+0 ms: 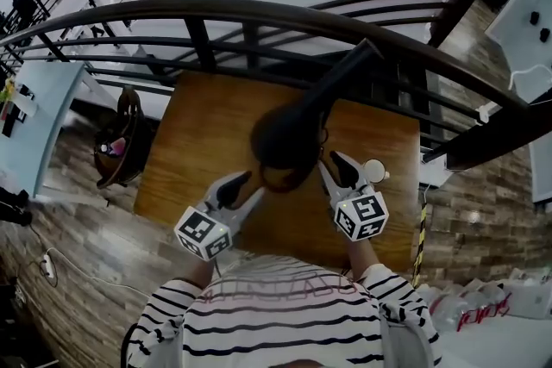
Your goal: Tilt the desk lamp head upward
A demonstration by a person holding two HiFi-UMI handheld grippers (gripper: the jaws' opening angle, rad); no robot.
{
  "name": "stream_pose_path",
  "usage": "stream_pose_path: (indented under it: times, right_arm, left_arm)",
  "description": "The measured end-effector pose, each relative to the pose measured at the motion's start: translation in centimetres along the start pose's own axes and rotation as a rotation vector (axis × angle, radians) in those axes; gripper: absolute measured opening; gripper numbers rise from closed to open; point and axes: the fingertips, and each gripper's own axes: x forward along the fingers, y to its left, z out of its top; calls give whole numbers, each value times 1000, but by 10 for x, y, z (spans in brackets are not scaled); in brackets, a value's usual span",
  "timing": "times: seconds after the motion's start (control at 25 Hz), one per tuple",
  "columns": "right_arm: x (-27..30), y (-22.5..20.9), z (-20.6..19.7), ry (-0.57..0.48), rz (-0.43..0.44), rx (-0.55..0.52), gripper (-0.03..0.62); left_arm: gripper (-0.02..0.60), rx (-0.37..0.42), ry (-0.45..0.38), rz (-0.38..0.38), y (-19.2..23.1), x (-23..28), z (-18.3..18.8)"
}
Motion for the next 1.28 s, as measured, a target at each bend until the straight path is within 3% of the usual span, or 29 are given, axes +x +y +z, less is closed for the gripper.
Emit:
stream_pose_path:
  times: [0.56, 0.84, 1.0, 1.16, 1.28]
  right_arm:
    - [59, -49, -5, 19, 27, -134, 137]
    - [77, -56, -10, 21, 47, -142, 137]
    - [82, -60, -10, 17, 40, -148, 115]
    - [84, -64, -10, 7, 20, -142, 40]
    - [84, -64, -10, 1, 21, -139, 46]
  left_arm:
    - [201, -236, -51, -67, 9, 49, 13]
    - [201, -300, -86, -63, 14, 55, 17]
    - [190, -344, -118, -68, 14, 56, 19]
    - [189, -363, -123, -68, 16, 53, 19]
    - [181, -373, -121, -66, 17, 52, 18]
